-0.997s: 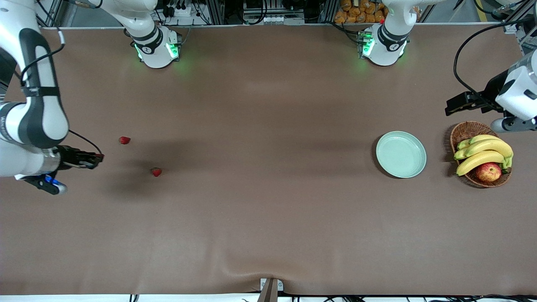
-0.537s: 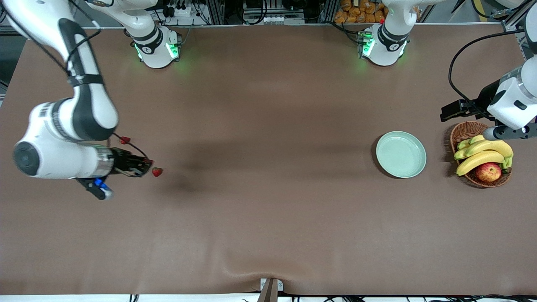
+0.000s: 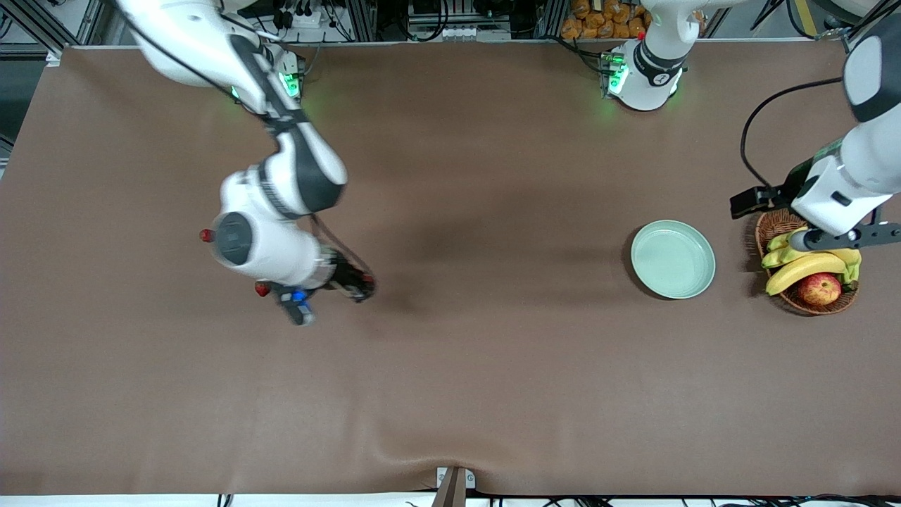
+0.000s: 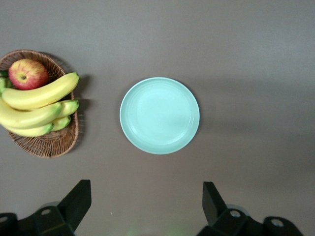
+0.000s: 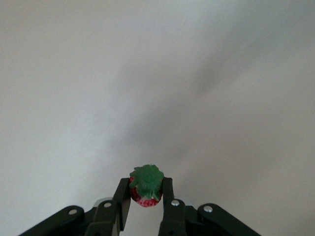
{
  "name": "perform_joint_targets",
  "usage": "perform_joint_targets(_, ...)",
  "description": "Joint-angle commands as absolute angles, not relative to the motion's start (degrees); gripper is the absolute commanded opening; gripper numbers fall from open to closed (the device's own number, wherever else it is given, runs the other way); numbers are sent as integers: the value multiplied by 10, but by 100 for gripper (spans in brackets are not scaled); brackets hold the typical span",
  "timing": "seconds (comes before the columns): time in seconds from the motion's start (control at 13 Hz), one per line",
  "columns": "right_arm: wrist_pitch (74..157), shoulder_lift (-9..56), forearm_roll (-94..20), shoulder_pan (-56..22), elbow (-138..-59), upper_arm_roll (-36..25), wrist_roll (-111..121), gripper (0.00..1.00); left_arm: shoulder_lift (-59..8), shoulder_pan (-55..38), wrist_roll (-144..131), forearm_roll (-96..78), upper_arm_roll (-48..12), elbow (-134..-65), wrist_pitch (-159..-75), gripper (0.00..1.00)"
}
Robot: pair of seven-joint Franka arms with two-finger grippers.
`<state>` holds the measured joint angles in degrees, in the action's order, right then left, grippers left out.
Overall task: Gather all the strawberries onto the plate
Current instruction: 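Carry the strawberry to mid-table with the right gripper and release it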
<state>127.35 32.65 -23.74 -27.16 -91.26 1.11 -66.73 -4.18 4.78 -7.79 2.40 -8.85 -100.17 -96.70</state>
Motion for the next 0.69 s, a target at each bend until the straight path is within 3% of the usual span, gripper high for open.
perform_joint_targets(0.0, 1347, 410, -292, -334, -833, 3, -740, 0, -32, 52, -66, 34, -91, -1062, -1036, 100)
perform_joint_targets(0.23, 1447, 446, -322, -390, -817, 4, -771, 0, -33, 53, -66, 34, -91, -1093, -1080, 100)
perform_joint_targets(0.54, 1498, 484, -354, -455, -817, 4, -778, 0, -55, 47, -92, 33, -94, -1103, -1109, 100)
perform_joint_targets(0.61, 1512, 491, -366, -470, -817, 4, -779, 7, -66, 45, -99, 27, -94, -1103, -1119, 100)
